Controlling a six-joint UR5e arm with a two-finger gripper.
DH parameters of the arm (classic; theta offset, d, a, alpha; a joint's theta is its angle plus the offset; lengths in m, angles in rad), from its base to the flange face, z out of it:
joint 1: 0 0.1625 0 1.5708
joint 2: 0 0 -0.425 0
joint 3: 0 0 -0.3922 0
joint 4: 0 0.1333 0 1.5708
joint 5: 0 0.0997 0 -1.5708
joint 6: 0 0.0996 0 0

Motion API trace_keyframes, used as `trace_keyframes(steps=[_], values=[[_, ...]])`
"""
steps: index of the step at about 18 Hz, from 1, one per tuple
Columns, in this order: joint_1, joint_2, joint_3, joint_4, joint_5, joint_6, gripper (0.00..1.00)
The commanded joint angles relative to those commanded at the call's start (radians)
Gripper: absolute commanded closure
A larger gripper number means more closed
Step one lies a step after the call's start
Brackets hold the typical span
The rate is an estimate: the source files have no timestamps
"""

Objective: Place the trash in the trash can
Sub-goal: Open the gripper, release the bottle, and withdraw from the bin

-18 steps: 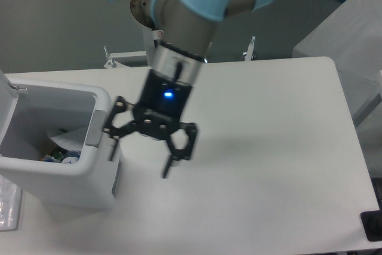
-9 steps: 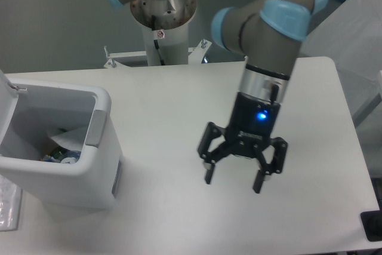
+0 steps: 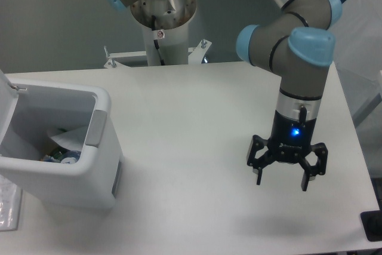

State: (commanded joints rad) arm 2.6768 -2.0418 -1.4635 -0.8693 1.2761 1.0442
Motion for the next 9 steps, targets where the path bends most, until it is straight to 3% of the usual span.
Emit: trace_keyframes(steps=[4,9], values=[[0.011,0.005,0.034,-0.154,0.149,0.184,0.00],[0.002,0.003,0.046,-0.195,0.255,0.206,0.00]])
